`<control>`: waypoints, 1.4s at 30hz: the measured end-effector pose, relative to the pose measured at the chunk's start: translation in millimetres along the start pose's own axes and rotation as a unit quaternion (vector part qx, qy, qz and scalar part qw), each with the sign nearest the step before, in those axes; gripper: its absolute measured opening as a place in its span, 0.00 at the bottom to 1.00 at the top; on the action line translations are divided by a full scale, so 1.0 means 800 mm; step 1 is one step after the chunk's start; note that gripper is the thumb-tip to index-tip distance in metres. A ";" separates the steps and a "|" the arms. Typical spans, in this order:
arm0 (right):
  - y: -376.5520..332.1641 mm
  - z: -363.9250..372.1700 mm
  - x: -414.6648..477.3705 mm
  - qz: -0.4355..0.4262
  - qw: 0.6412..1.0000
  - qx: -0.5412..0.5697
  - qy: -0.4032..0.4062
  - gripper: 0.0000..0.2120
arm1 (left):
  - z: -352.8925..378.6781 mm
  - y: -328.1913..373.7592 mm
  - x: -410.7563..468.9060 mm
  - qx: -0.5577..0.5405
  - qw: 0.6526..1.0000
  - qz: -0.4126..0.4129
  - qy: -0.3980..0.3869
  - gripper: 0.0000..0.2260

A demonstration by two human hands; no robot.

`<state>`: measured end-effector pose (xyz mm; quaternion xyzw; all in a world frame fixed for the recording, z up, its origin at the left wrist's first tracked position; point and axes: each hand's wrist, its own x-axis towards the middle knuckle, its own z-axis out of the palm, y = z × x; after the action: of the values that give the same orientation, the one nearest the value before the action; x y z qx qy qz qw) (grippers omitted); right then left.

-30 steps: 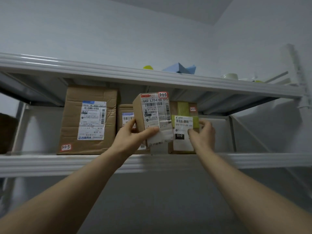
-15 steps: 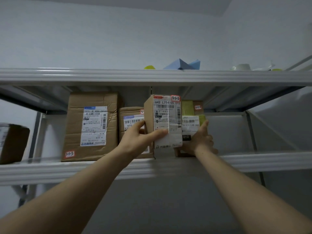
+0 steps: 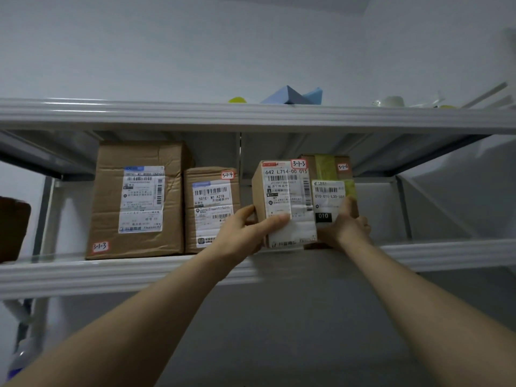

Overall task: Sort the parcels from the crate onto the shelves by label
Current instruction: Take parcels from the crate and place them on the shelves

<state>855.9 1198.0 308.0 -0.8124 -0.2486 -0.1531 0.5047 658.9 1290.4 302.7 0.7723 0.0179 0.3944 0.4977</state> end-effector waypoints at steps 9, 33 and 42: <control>0.005 -0.001 -0.096 -0.339 0.896 0.287 0.028 0.28 | 0.008 -0.018 0.006 0.009 1.000 0.024 0.001 0.22; -0.026 0.037 -0.088 -0.281 0.954 -0.104 -0.004 0.13 | 0.018 -0.035 0.004 0.513 0.850 0.036 0.115 0.13; -0.020 0.047 -0.098 -0.298 0.936 -0.176 -0.054 0.17 | 0.029 -0.031 -0.010 0.520 0.850 -0.012 0.080 0.07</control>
<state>781.6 1217.7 264.3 -0.7839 -0.4756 -0.2936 0.2704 677.0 1281.8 274.1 0.8836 0.2696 0.3819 0.0247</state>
